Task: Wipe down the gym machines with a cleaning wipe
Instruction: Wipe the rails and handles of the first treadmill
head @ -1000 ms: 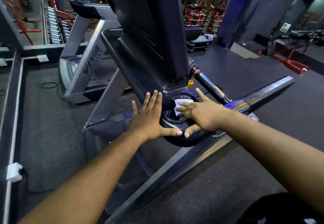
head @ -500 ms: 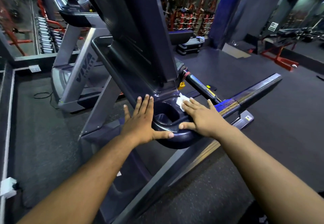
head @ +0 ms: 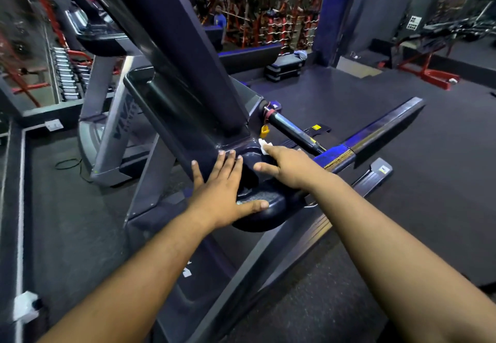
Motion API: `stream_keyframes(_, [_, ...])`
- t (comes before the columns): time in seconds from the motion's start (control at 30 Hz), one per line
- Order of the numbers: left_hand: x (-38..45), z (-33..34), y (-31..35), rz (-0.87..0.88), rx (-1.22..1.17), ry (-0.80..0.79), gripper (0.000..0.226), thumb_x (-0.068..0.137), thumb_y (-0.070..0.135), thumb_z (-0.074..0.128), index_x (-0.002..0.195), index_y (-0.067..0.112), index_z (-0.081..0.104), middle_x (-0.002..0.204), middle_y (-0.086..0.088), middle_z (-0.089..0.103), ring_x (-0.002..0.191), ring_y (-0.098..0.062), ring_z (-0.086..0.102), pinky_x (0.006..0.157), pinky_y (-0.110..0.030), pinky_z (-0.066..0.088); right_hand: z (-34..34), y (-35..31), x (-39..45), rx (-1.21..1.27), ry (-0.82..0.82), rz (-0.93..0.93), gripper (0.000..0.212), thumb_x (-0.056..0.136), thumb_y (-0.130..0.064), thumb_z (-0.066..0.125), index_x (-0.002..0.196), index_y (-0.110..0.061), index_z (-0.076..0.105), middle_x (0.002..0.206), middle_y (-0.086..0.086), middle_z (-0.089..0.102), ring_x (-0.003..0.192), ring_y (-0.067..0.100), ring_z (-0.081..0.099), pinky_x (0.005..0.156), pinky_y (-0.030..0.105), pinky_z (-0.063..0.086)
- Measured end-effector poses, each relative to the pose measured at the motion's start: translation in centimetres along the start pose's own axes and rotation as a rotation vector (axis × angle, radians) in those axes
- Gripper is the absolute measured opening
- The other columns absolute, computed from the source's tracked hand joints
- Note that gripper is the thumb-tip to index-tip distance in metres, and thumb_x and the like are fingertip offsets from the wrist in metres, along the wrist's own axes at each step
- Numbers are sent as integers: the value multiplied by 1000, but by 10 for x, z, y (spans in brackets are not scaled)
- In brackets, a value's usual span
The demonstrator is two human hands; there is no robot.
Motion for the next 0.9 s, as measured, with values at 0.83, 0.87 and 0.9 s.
stream_keyframes(0.83, [12, 12, 53, 122, 144, 41, 132, 59, 105, 13, 161, 26, -17, 168, 11, -22, 152, -6, -23, 123, -59, -12, 31, 108, -106, -285, 442, -164, 112, 80, -92, 25, 161, -15, 21, 169, 3, 12, 156, 17, 8, 113, 78, 14])
stream_keyframes(0.87, [12, 12, 53, 120, 141, 42, 131, 59, 105, 13, 160, 27, -17, 167, 11, -22, 152, -6, -23, 122, -60, -12, 28, 122, -103, -241, 440, -65, 113, 79, -91, 27, 162, -15, 17, 170, 3, 9, 157, 17, 3, 115, 76, 7])
stream_keyframes(0.9, [12, 11, 54, 120, 142, 41, 130, 59, 105, 11, 160, 28, -18, 167, 12, -24, 152, -6, -23, 122, -61, -12, 27, 127, -102, -208, 438, 4, 115, 77, -90, 31, 162, -15, 13, 170, 3, 6, 157, 17, -3, 116, 72, 3])
Point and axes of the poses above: each hand's wrist, its own x-axis towards the middle knuckle, its own z-axis out of the palm, y = z × x, the point moved 8 cm from there along x, towards the middle knuckle
